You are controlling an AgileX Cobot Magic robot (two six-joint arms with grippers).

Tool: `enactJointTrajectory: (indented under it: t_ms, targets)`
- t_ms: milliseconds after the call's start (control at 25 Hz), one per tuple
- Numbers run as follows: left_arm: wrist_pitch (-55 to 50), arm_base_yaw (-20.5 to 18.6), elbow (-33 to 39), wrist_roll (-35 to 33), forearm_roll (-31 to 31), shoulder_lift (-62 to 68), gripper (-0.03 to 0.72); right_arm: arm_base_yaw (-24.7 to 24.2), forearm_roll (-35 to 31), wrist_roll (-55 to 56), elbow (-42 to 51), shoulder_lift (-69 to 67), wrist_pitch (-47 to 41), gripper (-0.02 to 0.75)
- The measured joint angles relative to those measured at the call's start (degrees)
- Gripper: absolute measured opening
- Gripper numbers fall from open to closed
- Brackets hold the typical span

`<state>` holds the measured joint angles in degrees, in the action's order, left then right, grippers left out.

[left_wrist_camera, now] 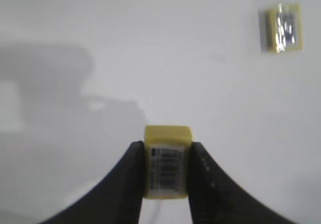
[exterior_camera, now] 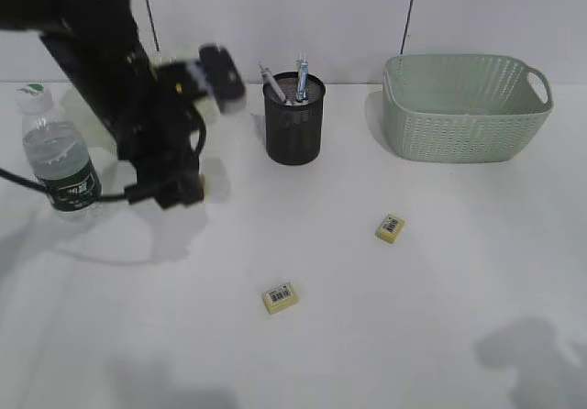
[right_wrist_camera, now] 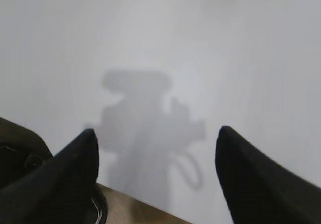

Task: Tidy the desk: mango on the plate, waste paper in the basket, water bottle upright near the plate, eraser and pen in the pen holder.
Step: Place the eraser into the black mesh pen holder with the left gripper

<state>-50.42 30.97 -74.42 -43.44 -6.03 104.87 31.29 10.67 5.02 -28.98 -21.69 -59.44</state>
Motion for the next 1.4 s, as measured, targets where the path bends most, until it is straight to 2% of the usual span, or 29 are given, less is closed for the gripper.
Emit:
enactJointTrajectory:
  t_ms: [240, 520, 720, 960, 1320, 1400]
  targets:
    - [16.0, 0.0, -0.5, 2.5, -2.1, -6.4, 0.208, 0.0, 0.0, 0.0, 0.0, 0.0, 0.0, 0.571]
    - [31.6, 0.0, -5.3, 2.7, -14.9, -2.9, 0.208, 0.0, 0.0, 0.0, 0.0, 0.0, 0.0, 0.571]
    - [33.5, 0.0, -11.8, 2.7, -21.5, 5.0, 0.208, 0.0, 0.0, 0.0, 0.0, 0.0, 0.0, 0.571]
    - [33.6, 0.0, -19.0, 2.8, -24.6, 13.7, 0.208, 0.0, 0.0, 0.0, 0.0, 0.0, 0.0, 0.571]
    - [34.9, -0.4, -20.4, 2.9, -26.0, 17.6, 0.213, 0.0, 0.0, 0.0, 0.0, 0.0, 0.0, 0.571]
    - [35.3, -0.6, -20.4, 2.9, -26.0, 17.6, 0.269, 0.0, 0.0, 0.0, 0.0, 0.0, 0.0, 0.571]
